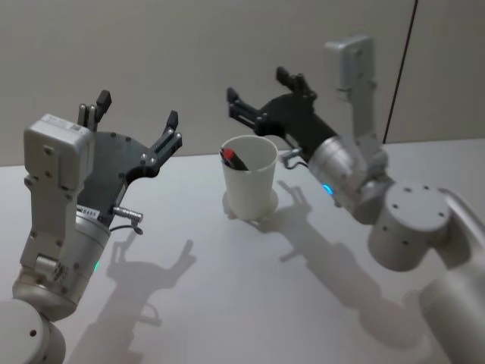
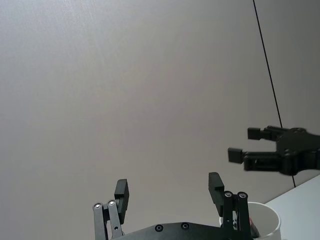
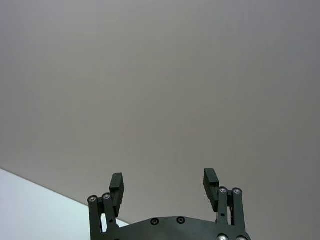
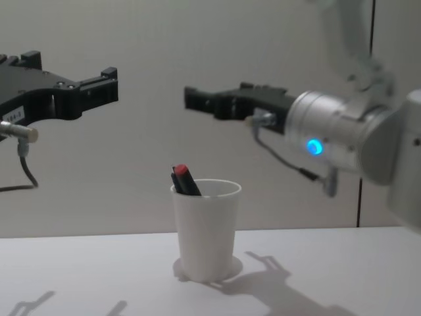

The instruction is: Place the pen into the pen holder.

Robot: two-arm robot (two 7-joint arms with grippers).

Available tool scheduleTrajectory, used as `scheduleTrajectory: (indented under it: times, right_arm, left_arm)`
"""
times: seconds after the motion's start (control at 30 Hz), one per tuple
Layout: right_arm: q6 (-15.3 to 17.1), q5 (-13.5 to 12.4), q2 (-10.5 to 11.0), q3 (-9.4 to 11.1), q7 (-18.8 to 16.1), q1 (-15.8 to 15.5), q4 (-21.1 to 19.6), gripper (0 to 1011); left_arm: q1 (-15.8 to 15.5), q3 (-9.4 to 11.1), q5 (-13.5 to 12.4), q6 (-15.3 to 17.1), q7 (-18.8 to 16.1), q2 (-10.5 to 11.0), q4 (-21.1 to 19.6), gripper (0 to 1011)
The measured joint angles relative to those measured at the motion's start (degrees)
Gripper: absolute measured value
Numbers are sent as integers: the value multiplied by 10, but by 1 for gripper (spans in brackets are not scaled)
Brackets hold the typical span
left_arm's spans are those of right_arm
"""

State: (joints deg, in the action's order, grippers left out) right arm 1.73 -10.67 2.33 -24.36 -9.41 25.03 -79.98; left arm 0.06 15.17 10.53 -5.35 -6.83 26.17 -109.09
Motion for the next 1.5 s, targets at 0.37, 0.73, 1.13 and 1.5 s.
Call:
scheduleTrajectory:
  times: [0.37,0.73,1.13,1.5]
  right_arm:
    - [5,-18,28,11,11,-33,-69,1002]
    - [5,-24,46,25,17,-63,-88,1002]
    - [4,-35,86,54,30,-126,-128,1001]
    - [3,-46,125,82,42,-188,-167,1001]
  left_arm:
    - [0,0,0,0,0,0,0,1000]
    - [-28,22,2,12,15,-9,34,1000]
    - [-91,73,6,41,50,-29,107,1000]
    - [-133,106,9,60,73,-42,155,1000]
